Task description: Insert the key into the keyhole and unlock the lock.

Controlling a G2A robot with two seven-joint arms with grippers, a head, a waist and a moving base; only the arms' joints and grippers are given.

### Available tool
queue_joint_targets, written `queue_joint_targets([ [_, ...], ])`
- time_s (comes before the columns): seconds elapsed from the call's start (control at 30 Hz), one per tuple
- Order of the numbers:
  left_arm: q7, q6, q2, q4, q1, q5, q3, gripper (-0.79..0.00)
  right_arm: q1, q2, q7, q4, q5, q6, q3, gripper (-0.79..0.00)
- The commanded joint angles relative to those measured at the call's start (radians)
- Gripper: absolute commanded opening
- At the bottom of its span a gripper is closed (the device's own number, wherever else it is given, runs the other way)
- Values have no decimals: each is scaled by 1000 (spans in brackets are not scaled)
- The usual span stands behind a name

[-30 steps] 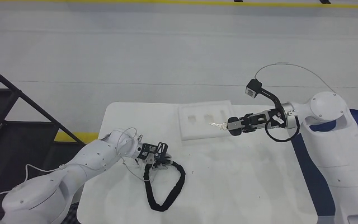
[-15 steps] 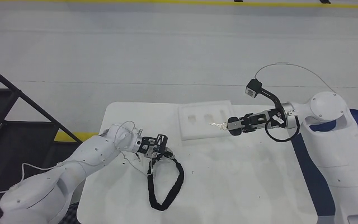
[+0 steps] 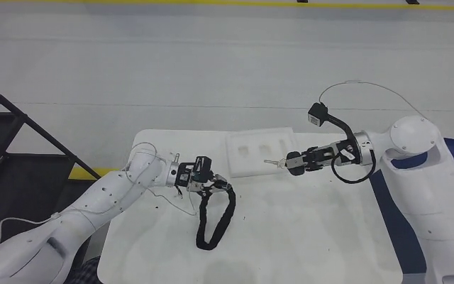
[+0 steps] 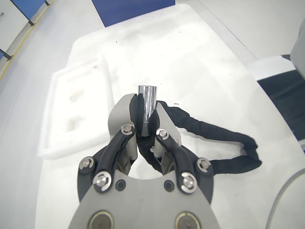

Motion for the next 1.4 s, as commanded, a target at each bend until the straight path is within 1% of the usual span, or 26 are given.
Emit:
queue_joint_targets([
  [0.0, -46, 5, 15, -59, 20, -55, -37, -785, 1, 5, 0, -31, -5, 45, 6, -785],
  [0.1, -126, 24, 35, -151, 48, -140, -97, -785, -2, 14, 0, -74, -3, 113, 23, -785],
  [0.2, -200, 56, 47, -230, 70, -209, -145, -785, -7, 25, -11, -117, -27, 182, 34, -785],
  [0.3, -263, 80, 48, -291, 82, -256, -172, -785, -14, 43, -49, -154, -71, 220, 19, -785],
  [0.4, -310, 97, 40, -327, 82, -283, -178, -785, -16, 65, -77, -184, -85, 248, 1, -785],
  [0.53, -336, 110, 22, -340, 72, -298, -173, -785, -14, 98, -105, -224, -86, 276, -28, -785],
  [0.63, -311, 114, 7, -332, 61, -280, -169, -785, -10, 120, -117, -244, -67, 288, -45, -785],
  [0.7, -285, 113, 1, -324, 54, -268, -168, -785, -10, 120, -117, -244, -67, 288, -45, -785],
  [1.23, -285, 113, 1, -324, 54, -268, -168, -785, -10, 120, -117, -244, -67, 288, -45, -785],
  [1.3, -299, 127, 0, -330, 62, -254, -170, -785, -27, 120, -146, -251, -56, 284, -45, -785],
  [1.37, -294, 132, -2, -334, 68, -231, -174, -785, -29, 123, -144, -262, -55, 299, -40, -785],
])
